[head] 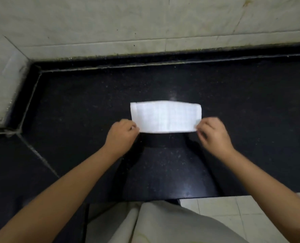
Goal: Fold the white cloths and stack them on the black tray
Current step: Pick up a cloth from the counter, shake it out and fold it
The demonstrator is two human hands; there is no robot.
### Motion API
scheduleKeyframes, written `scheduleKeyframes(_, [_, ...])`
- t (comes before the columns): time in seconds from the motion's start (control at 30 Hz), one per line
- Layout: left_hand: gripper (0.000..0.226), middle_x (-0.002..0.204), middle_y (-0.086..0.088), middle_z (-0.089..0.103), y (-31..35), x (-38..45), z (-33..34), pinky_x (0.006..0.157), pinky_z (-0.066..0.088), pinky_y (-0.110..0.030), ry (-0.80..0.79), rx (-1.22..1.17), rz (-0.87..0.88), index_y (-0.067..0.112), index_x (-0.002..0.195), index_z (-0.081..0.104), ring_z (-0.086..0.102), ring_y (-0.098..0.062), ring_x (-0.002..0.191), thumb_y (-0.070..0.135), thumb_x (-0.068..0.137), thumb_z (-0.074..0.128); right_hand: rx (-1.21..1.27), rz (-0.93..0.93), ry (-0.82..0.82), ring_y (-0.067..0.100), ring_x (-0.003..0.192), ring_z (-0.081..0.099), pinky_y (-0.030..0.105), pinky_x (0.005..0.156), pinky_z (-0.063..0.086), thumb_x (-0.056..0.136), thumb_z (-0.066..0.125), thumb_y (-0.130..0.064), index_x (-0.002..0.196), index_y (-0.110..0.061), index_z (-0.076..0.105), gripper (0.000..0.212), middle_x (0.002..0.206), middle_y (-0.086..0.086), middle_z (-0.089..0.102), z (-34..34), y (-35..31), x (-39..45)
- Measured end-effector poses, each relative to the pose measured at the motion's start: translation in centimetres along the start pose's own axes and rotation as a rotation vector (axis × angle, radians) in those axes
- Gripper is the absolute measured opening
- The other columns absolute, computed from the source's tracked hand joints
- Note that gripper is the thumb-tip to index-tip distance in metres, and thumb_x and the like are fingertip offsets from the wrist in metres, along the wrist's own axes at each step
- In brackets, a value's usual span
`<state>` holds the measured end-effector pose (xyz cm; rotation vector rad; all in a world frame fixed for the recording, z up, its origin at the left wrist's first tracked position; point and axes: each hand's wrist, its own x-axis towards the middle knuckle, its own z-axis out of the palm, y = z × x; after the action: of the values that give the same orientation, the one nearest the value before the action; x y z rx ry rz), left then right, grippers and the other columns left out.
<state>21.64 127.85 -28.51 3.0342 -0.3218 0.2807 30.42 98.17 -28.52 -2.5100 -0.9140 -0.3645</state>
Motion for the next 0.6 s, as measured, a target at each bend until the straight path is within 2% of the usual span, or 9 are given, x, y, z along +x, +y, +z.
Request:
scheduleKeyframes(0.07, [0.015, 0.074, -0.009, 0.068, 1.2, -2.6, 2.5, 0.049, 0.045, -0.028, -0.219, -0.001, 0.028, 0.008, 0.065, 0.066, 0.063, -0.028, 0.062, 0.018, 0.073, 0.058, -0.077, 0.066, -0.192, 0.034, 0.078, 0.061, 0.039, 0.062, 0.051, 0.067, 0.068, -0.007, 0.074, -0.005, 0.067, 0.008, 0.083, 0.016, 0.067, 2.3, -0.4, -3.6])
scheduleKeyframes(0.13, [0.021, 0.090, -0.009, 0.072, 2.4, -4.8, 4.3, 0.062, 0.056, -0.034, -0.386, 0.005, -0.009, 0.010, 0.079, 0.072, 0.070, -0.028, 0.078, 0.030, 0.070, 0.070, -0.097, 0.161, -0.370, 0.039, 0.082, 0.066, 0.048, 0.067, 0.052, 0.055, 0.083, -0.006, 0.079, -0.006, 0.069, 0.028, 0.092, 0.018, 0.068, 3.6, -0.8, -6.1])
scheduleKeyframes(0.17, [0.029, 0.097, -0.009, 0.072, 2.8, -5.3, 4.6, 0.068, 0.057, -0.037, -0.410, 0.006, -0.050, 0.010, 0.087, 0.073, 0.071, -0.026, 0.086, 0.034, 0.072, 0.068, -0.082, 0.200, -0.388, 0.040, 0.086, 0.066, 0.052, 0.073, 0.051, 0.055, 0.084, -0.007, 0.084, -0.006, 0.069, 0.032, 0.097, 0.020, 0.067, 3.9, -1.0, -6.6])
scheduleKeyframes(0.23, [0.043, 0.108, -0.012, 0.070, 3.4, -5.2, 4.4, 0.078, 0.056, -0.040, -0.361, -0.044, -0.148, 0.006, 0.099, 0.070, 0.069, -0.027, 0.098, 0.036, 0.081, 0.046, -0.036, 0.330, -0.327, 0.041, 0.095, 0.062, 0.054, 0.083, 0.047, 0.067, 0.078, -0.007, 0.093, -0.002, 0.068, 0.029, 0.104, 0.021, 0.066, 3.5, -1.7, -6.5])
scheduleKeyframes(0.3, [0.049, 0.134, -0.017, 0.054, 3.8, -4.0, 3.9, 0.100, 0.044, -0.042, -0.310, -0.103, -0.252, 0.001, 0.123, 0.057, 0.051, -0.030, 0.125, 0.033, 0.091, 0.037, -0.054, 0.540, -0.253, 0.040, 0.105, 0.055, 0.050, 0.089, 0.042, 0.080, 0.067, -0.015, 0.105, -0.001, 0.064, 0.029, 0.111, 0.020, 0.062, 3.2, -2.5, -5.5])
scheduleKeyframes(0.33, [0.051, 0.148, -0.016, 0.035, 3.9, -3.1, 3.9, 0.112, 0.029, -0.040, -0.330, -0.110, -0.290, 0.001, 0.137, 0.041, 0.031, -0.029, 0.139, 0.031, 0.096, 0.035, -0.080, 0.654, -0.267, 0.038, 0.109, 0.051, 0.048, 0.091, 0.040, 0.084, 0.062, -0.022, 0.110, -0.001, 0.061, 0.033, 0.115, 0.019, 0.059, 3.2, -2.9, -4.9])
scheduleKeyframes(0.4, [0.058, 0.158, -0.011, 0.002, 4.2, -1.3, 4.0, 0.119, 0.003, -0.036, -0.397, -0.124, -0.358, 0.005, 0.148, 0.011, -0.002, -0.023, 0.147, 0.033, 0.100, 0.028, -0.140, 0.821, -0.362, 0.035, 0.112, 0.047, 0.045, 0.092, 0.036, 0.087, 0.056, -0.032, 0.112, -0.003, 0.057, 0.039, 0.118, 0.017, 0.055, 3.4, -3.6, -3.9])
scheduleKeyframes(0.47, [0.061, 0.158, -0.009, -0.009, 4.6, -0.1, 4.9, 0.118, -0.005, -0.035, -0.437, -0.115, -0.394, 0.006, 0.148, -0.001, -0.012, -0.022, 0.146, 0.036, 0.101, 0.024, -0.185, 0.897, -0.410, 0.032, 0.110, 0.048, 0.043, 0.091, 0.036, 0.087, 0.053, -0.035, 0.108, -0.004, 0.057, 0.038, 0.115, 0.015, 0.056, 3.9, -3.9, -3.3])
scheduleKeyframes(0.6, [0.065, 0.158, -0.008, -0.012, 4.7, 0.2, 6.5, 0.118, -0.007, -0.035, -0.497, -0.122, -0.430, 0.007, 0.148, -0.007, -0.012, -0.021, 0.145, 0.040, 0.100, 0.021, -0.123, 1.018, -0.408, 0.030, 0.105, 0.049, 0.040, 0.091, 0.034, 0.088, 0.051, -0.027, 0.097, -0.004, 0.060, 0.026, 0.111, 0.014, 0.058, 4.8, -4.3, -2.7])
